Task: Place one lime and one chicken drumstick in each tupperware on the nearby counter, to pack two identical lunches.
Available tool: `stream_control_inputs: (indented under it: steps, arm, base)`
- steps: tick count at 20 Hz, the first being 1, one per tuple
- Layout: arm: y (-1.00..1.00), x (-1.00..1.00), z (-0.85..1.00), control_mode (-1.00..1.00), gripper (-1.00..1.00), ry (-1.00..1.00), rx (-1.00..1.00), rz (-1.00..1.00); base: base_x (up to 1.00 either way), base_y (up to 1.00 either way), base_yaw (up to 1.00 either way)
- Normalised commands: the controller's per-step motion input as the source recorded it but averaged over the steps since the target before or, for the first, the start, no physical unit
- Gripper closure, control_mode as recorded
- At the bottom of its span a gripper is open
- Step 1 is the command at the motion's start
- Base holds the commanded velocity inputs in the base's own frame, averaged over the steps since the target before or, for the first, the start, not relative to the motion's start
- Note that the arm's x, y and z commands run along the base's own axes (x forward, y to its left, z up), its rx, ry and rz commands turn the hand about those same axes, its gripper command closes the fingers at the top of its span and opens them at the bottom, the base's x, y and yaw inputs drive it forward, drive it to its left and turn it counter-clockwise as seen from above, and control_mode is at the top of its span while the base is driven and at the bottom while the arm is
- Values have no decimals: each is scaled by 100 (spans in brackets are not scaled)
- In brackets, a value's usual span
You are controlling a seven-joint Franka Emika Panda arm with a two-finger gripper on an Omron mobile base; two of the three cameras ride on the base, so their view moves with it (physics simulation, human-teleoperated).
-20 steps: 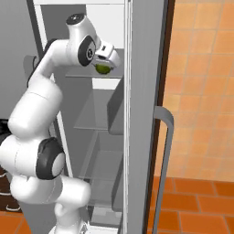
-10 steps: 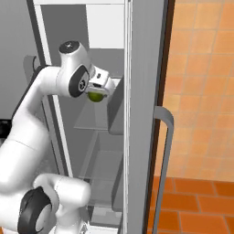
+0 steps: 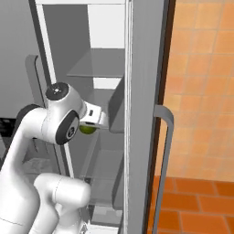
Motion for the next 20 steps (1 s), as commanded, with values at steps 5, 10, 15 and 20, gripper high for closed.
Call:
stream_control_inputs:
  steps: [5, 10, 15, 20]
  arm:
    - [0, 0, 0, 100, 100, 0, 0, 0]
    - [0, 0, 0, 100, 100, 0, 0, 0]
    - [0, 0, 0, 100, 100, 0, 0, 0]
    - [0, 0, 0, 100, 100, 0, 0, 0]
  base:
    - [-100, 56, 26]
    - [-55, 100, 34]
    - [-1, 100, 23]
    - [28, 100, 18]
